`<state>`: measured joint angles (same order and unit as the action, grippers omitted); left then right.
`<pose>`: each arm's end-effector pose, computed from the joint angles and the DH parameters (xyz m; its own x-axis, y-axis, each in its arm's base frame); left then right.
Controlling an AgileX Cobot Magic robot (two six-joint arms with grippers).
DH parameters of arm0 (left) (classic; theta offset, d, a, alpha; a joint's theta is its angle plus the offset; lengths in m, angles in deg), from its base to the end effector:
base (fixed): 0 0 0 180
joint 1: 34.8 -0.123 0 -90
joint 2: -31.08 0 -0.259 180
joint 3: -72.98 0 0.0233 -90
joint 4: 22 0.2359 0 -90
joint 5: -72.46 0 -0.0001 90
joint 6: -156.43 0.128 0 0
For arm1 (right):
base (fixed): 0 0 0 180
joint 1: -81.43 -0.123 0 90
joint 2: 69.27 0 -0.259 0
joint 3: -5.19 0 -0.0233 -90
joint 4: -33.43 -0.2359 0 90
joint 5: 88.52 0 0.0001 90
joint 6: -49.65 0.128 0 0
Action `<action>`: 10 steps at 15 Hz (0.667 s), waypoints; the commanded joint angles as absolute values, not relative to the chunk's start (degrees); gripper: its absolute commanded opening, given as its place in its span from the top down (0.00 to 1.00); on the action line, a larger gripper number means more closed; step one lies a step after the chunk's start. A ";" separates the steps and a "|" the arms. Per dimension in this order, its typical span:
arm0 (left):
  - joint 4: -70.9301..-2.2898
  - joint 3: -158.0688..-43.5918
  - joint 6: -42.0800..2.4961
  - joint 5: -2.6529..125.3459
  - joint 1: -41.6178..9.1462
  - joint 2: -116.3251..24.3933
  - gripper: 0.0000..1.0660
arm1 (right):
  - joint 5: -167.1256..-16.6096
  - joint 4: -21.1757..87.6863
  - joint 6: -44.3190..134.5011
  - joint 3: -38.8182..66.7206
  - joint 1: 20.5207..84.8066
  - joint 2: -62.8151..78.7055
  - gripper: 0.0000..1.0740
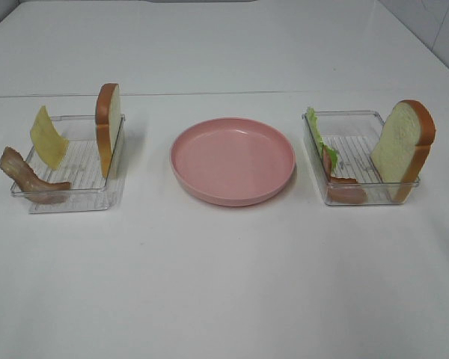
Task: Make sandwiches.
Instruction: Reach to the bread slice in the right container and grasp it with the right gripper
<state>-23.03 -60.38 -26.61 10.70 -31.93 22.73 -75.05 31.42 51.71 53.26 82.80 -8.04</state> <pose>0.0377 -0.0039 0.2573 -0.4526 -0.0389 -0.8909 0.0364 0.9974 -0.0621 0.2132 -0.0041 0.2247 -0.5385 0.0829 -0.8386 0.0549 0.9965 0.0633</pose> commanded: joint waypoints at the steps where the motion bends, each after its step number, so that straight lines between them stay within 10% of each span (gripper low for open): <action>1: -23.49 -60.26 -26.55 10.98 -31.99 23.76 0.05 | -75.97 31.25 51.36 48.90 83.03 1.93 0.08; 10: -23.49 -60.26 -26.55 10.98 -31.99 23.76 0.05 | -57.29 31.42 46.55 24.21 83.03 25.54 0.08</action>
